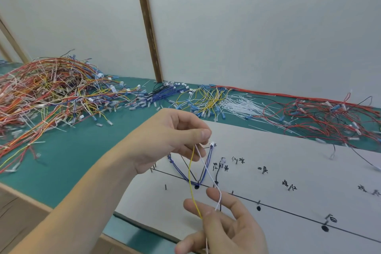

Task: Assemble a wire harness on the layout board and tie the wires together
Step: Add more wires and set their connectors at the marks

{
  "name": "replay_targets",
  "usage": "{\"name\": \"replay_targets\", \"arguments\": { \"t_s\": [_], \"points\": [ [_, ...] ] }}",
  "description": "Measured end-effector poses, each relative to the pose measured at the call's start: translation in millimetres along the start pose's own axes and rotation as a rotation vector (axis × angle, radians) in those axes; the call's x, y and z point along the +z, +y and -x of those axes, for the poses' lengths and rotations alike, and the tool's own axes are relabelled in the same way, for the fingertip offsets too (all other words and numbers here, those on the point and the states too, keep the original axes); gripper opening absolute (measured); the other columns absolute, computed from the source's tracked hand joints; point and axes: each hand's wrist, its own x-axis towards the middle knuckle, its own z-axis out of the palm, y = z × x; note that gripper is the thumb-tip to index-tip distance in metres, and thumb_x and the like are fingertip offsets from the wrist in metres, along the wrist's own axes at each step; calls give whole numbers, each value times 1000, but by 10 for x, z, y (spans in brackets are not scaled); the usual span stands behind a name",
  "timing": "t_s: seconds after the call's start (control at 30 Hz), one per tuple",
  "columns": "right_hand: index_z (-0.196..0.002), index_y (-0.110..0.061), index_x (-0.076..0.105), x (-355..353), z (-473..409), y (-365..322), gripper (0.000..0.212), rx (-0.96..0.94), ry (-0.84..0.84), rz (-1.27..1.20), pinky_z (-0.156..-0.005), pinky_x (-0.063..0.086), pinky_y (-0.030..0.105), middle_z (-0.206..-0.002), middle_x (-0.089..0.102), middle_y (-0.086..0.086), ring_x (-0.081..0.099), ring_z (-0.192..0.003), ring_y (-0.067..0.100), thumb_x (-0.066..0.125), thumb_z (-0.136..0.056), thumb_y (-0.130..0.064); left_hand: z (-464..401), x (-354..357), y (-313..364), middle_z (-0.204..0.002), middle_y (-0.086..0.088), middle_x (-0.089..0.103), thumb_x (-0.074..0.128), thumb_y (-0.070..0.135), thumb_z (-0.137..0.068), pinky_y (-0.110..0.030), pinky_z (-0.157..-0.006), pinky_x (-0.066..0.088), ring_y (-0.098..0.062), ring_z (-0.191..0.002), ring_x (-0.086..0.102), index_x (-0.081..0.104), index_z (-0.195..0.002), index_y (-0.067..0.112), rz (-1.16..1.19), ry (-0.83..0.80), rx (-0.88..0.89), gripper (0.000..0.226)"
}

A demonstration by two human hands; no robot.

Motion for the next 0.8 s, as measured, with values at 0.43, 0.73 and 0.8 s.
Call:
{"name": "replay_targets", "arguments": {
  "t_s": [0.43, 0.73, 0.8],
  "points": [
    [-104, -7, 62, 5, -32, -123, 18, 34, -30, 20, -33, 47, 31, -74, 78, 15, 64, -37, 35, 52, -100, 6, -378, -91, -305, -80, -19, 73, 74, 14, -94, -29, -59, 59, -24, -69, 72, 75, -95, 2, -77, 0, -151, 12],
    [-116, -9, 55, 51, -238, -241, 27, 281, -205, -56, -35, 50, 31, -86, 79, 16, 60, -41, 31, 58, -95, 8, -669, -51, -476, -68, 4, 73, 68, 19, -99, -16, -45, 43, -3, -53, 64, 71, -90, 16, -530, 152, -211, 10],
    [-118, -6, 56, 54, -279, -240, 25, 297, -216, -91, -35, 50, 31, -88, 79, 18, 59, -40, 30, 55, -97, 6, -711, -35, -506, -68, 5, 73, 69, 22, -98, -12, -42, 40, 1, -47, 60, 71, -89, 19, -624, 182, -199, 10]
  ]
}}
